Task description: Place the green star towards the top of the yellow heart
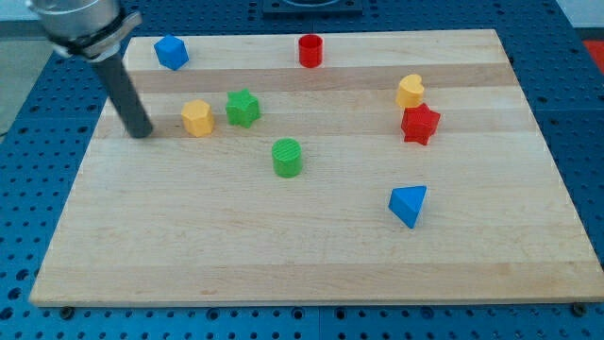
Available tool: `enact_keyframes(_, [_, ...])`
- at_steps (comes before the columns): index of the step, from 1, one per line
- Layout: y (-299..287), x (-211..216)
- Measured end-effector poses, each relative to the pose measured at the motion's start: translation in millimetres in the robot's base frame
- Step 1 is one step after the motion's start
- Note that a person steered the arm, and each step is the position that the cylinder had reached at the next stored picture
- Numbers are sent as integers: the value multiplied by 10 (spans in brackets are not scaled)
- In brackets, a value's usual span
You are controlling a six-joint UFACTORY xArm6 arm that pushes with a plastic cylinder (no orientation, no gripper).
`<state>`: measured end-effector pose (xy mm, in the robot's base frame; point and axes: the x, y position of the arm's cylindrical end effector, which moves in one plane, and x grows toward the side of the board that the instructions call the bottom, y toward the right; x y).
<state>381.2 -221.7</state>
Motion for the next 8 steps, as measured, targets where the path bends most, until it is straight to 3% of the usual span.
enact_keyframes(1, [481,-224])
enact_keyframes(3, [1096,27])
enact_keyframes(5, [1556,-441])
enact_keyframes(6, [2243,-557])
enact_keyframes(8, [2711,-992])
